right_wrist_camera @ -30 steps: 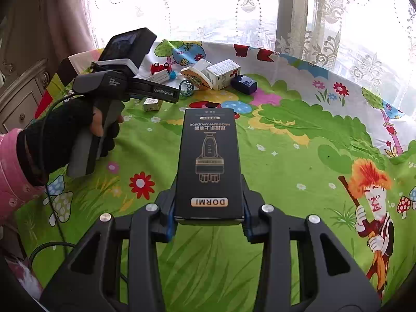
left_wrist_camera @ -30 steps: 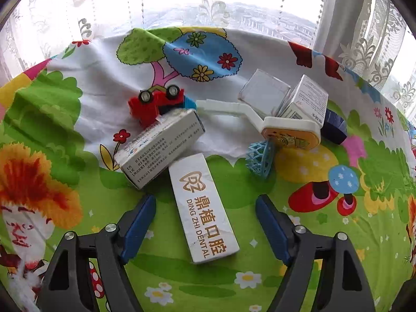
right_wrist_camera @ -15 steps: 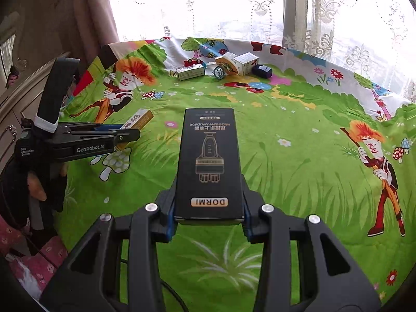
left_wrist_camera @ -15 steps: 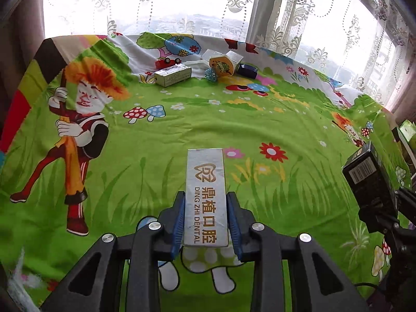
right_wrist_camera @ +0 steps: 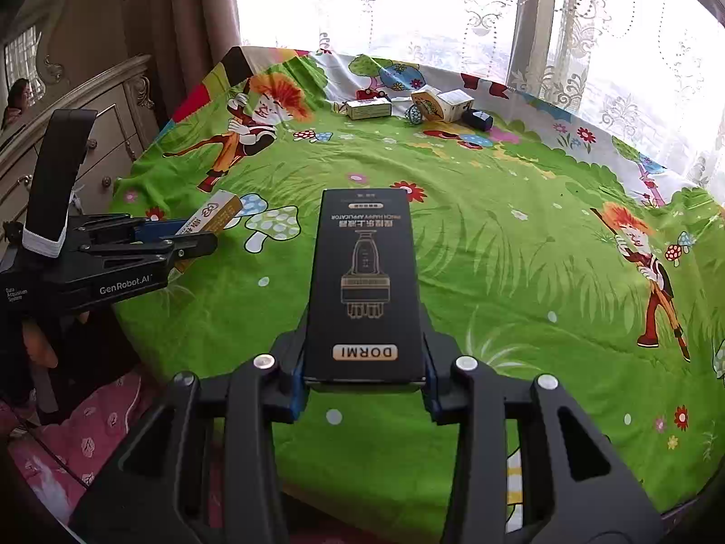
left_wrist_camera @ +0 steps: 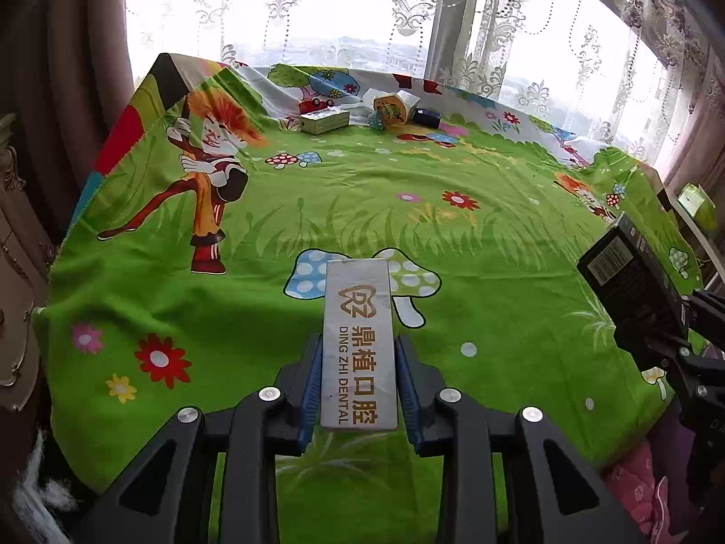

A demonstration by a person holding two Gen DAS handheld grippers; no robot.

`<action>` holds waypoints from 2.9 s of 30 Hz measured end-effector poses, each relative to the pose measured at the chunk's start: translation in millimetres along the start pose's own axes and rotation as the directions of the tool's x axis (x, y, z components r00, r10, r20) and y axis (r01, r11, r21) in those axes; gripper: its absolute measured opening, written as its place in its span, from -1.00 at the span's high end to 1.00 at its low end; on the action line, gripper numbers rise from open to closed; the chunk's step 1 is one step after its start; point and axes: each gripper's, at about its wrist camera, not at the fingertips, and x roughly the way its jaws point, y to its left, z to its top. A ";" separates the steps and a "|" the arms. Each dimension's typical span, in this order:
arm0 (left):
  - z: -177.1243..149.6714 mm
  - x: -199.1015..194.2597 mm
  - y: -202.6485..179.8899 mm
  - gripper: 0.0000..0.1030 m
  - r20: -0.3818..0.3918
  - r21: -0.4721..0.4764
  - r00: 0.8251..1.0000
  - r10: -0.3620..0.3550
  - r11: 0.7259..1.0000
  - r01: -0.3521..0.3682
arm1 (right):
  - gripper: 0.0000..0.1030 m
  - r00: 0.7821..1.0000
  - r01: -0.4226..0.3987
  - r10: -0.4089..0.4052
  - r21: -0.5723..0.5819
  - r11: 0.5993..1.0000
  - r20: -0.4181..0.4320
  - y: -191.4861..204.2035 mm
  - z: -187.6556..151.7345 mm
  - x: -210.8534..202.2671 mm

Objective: Organize rigid objects
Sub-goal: 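Carry both held boxes to the storage box and lower them inside, then open both tools and move them back over the bed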

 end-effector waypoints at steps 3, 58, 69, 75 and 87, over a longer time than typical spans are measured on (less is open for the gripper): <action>-8.2 -9.9 2.0 0.38 0.004 -0.001 1.000 0.001 1.000 -0.001 | 0.17 1.000 0.005 -0.005 -0.017 1.000 0.006 11.0 -3.1 -8.9; -55.1 -101.5 -255.0 0.38 0.005 0.651 0.977 -0.214 0.742 0.159 | 0.17 0.955 0.260 -0.292 0.307 0.916 0.062 -115.8 -145.4 -182.8; -80.7 -109.7 -331.2 0.38 -0.083 0.776 0.954 -0.289 0.581 0.244 | 0.17 0.926 0.338 -0.376 0.412 0.846 0.013 -154.4 -187.8 -209.0; -94.2 -110.2 -362.9 0.38 -0.137 0.816 0.943 -0.304 0.505 0.281 | 0.17 0.905 0.392 -0.425 0.444 0.806 -0.027 -170.9 -209.3 -220.6; -120.0 -109.8 -410.9 0.38 -0.200 0.861 0.924 -0.326 0.392 0.325 | 0.17 0.850 0.505 -0.510 0.472 0.722 -0.130 -200.9 -246.3 -238.5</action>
